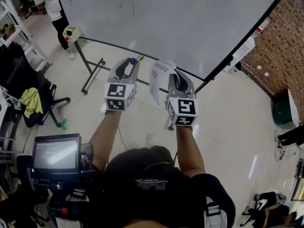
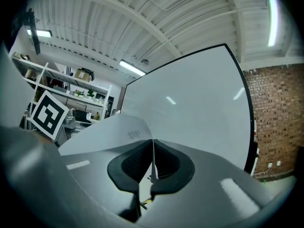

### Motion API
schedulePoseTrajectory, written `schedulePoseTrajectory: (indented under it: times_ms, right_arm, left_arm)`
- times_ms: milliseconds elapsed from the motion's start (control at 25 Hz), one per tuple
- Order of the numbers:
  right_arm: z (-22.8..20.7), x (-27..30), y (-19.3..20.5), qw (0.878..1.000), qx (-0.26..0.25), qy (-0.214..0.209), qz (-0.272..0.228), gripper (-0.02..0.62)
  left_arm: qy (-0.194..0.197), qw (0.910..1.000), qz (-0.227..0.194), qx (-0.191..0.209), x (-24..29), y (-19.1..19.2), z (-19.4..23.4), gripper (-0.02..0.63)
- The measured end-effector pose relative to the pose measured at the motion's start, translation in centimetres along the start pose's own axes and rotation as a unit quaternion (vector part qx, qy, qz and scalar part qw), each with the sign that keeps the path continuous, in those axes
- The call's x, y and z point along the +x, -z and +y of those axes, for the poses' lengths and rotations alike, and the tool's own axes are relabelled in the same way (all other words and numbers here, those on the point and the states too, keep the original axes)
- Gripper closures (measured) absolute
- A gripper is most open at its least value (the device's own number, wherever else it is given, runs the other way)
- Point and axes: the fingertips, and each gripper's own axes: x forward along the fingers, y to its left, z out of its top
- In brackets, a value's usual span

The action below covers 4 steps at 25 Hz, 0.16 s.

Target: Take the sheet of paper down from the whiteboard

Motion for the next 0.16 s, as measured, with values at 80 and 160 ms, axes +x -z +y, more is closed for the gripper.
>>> schedulePoseTrajectory:
  times_ms: [80,160]
  right_arm:
    - [0.31,0.15,-0.20,1.000,0.000,0.000,0.000,0.581]
    - [0.58,0.23,-0.29,1.000,0.001,0.001,0.000,0.581]
  left_arm:
    - [0.000,1.0000,-0.001,0.000,-0.12,-0.24,0.30,0.483]
    - [0.001,1.0000,-0.002,0.000,-0.24,-0.43,0.51,0.482]
